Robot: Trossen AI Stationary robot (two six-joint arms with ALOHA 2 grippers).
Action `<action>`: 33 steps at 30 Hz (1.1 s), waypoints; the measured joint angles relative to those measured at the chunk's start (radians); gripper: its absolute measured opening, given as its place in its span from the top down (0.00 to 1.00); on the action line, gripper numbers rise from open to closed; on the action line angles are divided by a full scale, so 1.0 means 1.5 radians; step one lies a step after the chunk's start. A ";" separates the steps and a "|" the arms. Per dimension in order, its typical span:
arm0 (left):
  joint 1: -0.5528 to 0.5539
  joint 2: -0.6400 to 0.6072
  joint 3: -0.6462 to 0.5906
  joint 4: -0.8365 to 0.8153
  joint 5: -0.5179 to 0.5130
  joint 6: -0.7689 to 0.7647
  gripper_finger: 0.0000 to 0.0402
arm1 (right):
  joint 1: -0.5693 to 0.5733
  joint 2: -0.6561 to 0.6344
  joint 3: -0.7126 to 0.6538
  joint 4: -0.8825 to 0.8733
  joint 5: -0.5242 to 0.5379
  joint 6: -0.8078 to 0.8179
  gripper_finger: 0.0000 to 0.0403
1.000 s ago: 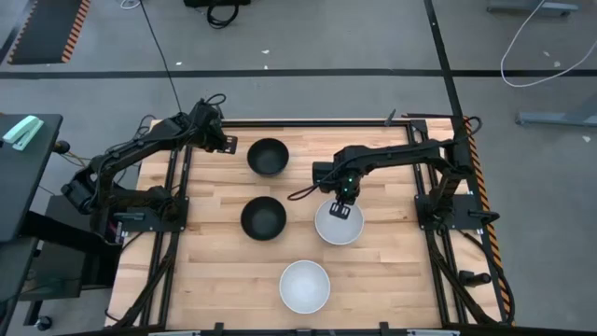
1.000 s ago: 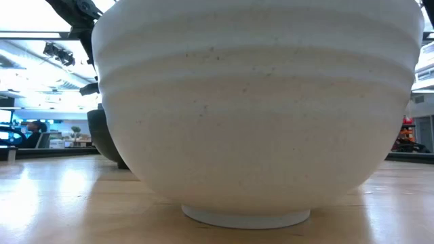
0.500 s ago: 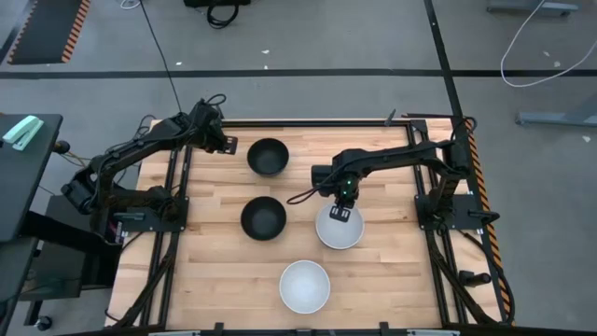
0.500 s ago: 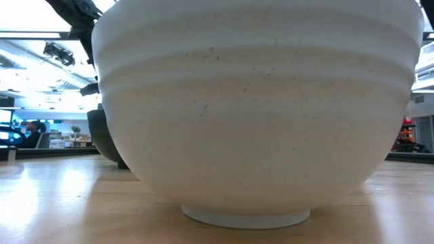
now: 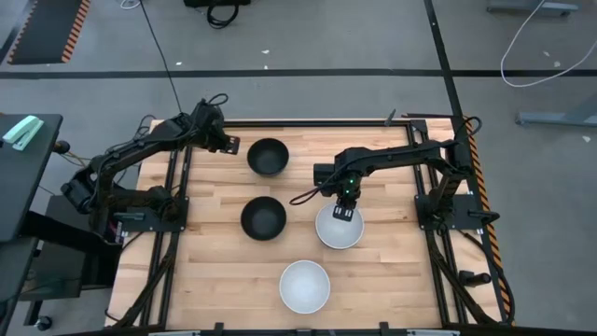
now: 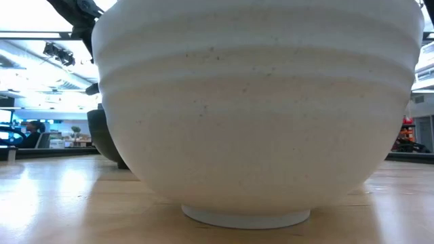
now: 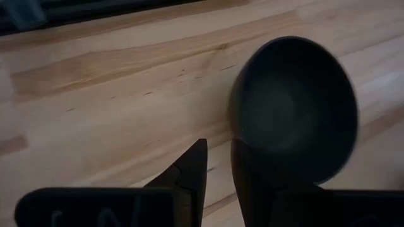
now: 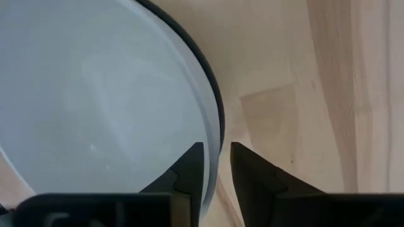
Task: Nest bowls inside each other
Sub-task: Stack the top black bowl on top of the bottom black bowl
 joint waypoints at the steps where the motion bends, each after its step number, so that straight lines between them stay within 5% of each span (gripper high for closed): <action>1: -0.006 0.000 0.000 0.007 0.000 -0.002 0.80 | 0.000 -0.002 0.000 -0.003 0.000 0.000 0.77; 17: -0.028 0.112 0.020 0.028 0.069 -0.035 0.70 | -0.041 -0.155 0.001 -0.008 0.071 0.042 0.77; 33: -0.027 0.341 0.299 -0.213 0.030 0.042 0.63 | -0.035 -0.231 0.001 -0.018 0.100 0.092 0.76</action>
